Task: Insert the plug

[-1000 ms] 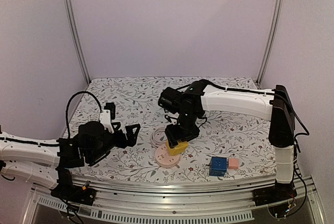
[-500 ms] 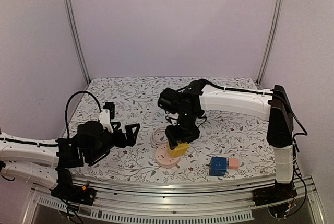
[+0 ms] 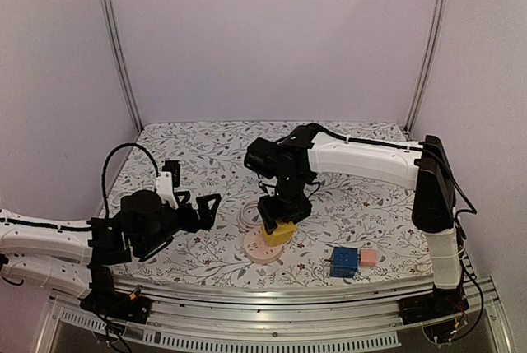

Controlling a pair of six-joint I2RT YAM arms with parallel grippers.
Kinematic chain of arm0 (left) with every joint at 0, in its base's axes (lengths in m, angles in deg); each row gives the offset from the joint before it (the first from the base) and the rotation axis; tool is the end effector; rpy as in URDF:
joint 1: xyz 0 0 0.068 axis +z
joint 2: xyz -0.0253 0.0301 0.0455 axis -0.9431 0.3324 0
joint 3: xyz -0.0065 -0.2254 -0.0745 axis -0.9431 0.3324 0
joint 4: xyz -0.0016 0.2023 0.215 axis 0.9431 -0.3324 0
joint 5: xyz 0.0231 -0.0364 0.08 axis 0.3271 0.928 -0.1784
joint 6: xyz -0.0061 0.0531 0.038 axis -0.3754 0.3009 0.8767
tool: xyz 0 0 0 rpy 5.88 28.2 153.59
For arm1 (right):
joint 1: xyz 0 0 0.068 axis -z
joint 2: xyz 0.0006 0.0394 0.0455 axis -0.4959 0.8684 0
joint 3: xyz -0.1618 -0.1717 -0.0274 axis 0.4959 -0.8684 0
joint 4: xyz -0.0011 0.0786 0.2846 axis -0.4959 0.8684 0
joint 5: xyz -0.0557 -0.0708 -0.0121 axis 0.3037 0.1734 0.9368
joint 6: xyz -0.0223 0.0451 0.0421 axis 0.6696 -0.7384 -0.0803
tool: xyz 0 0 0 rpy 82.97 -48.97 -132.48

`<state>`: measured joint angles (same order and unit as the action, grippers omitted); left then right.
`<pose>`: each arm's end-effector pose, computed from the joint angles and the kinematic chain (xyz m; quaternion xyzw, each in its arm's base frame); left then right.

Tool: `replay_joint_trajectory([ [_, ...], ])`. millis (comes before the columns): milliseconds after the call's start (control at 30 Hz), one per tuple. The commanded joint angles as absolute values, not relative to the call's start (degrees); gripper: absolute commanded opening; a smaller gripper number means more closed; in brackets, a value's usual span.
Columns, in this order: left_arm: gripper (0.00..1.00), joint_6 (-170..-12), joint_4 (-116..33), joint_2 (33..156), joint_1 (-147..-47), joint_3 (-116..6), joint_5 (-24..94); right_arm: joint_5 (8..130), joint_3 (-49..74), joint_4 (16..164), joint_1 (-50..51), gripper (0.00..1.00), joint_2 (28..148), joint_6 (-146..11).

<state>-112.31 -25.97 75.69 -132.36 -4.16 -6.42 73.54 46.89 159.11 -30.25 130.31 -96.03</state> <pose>0.1528 -0.2248 0.1551 0.0263 0.7917 -0.2593 0.5525 0.2215 0.3889 0.1736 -0.2153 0.9742 0.0637 0.0207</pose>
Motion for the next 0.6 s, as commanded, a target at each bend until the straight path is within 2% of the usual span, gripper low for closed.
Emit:
replay_joint_trajectory([
  [0, 0.99, -112.6, -25.0, 75.7, -132.8, -3.1, -6.0, 76.0, 47.7, 160.9, -30.6, 0.01, 132.6, -95.8],
  [567, 0.99, -112.7, -23.8, 77.5, -132.9, -3.0, -5.6, 76.2, 48.9, 162.4, -30.6, 0.03, 135.8, -95.8],
])
